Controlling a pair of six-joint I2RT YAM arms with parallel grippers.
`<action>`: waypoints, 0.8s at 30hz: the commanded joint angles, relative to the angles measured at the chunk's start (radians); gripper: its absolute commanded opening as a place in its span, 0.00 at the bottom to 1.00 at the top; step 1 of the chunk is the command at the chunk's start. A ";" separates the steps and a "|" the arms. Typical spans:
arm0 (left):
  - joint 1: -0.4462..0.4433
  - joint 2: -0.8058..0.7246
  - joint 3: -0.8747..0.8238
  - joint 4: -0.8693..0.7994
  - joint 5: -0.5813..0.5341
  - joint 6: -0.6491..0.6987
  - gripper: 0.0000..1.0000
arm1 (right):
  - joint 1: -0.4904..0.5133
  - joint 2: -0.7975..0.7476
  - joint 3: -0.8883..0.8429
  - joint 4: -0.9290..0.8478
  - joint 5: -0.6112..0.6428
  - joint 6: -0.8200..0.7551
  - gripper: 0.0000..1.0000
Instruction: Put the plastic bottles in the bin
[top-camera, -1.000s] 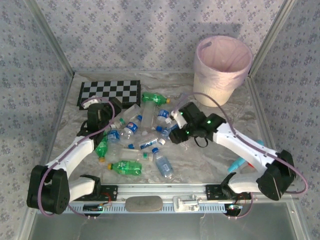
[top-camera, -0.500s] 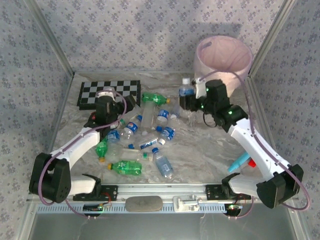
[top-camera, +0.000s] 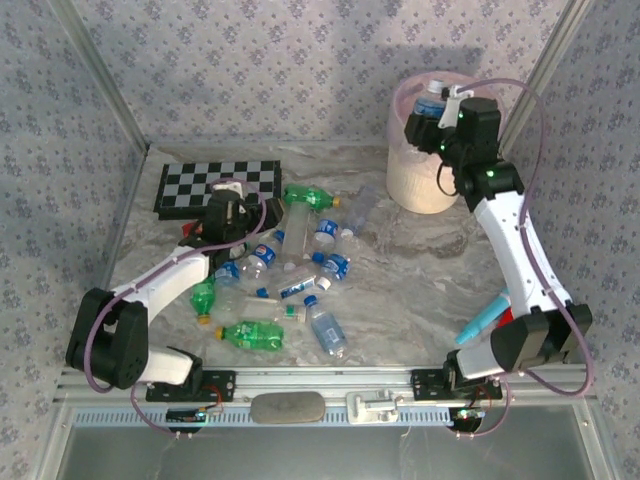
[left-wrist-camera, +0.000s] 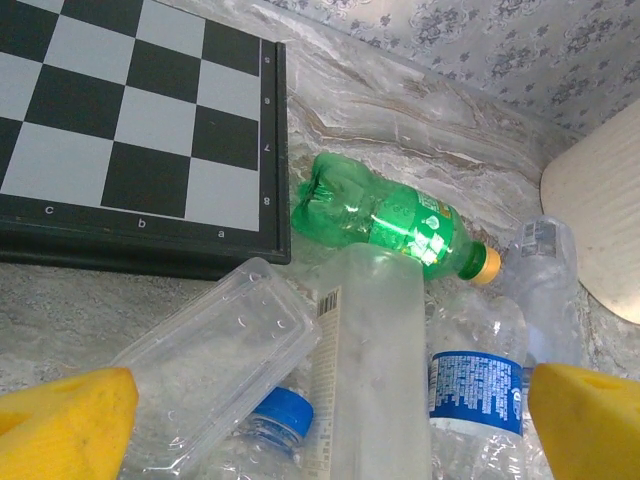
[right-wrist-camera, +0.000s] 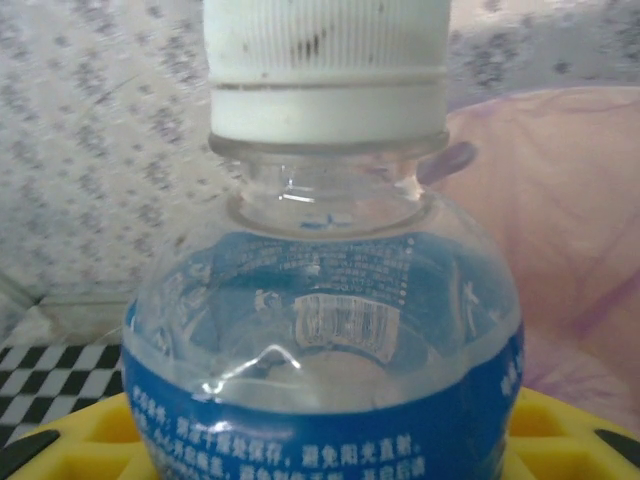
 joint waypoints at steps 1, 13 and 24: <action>-0.006 0.002 0.031 -0.022 0.011 0.022 1.00 | -0.042 0.054 0.098 -0.027 0.019 0.031 0.44; -0.017 -0.016 0.018 -0.048 0.015 0.050 1.00 | -0.098 0.331 0.384 -0.161 0.123 0.021 0.45; -0.023 -0.057 0.021 -0.125 -0.030 0.066 1.00 | -0.089 0.518 0.475 -0.240 0.158 0.044 0.48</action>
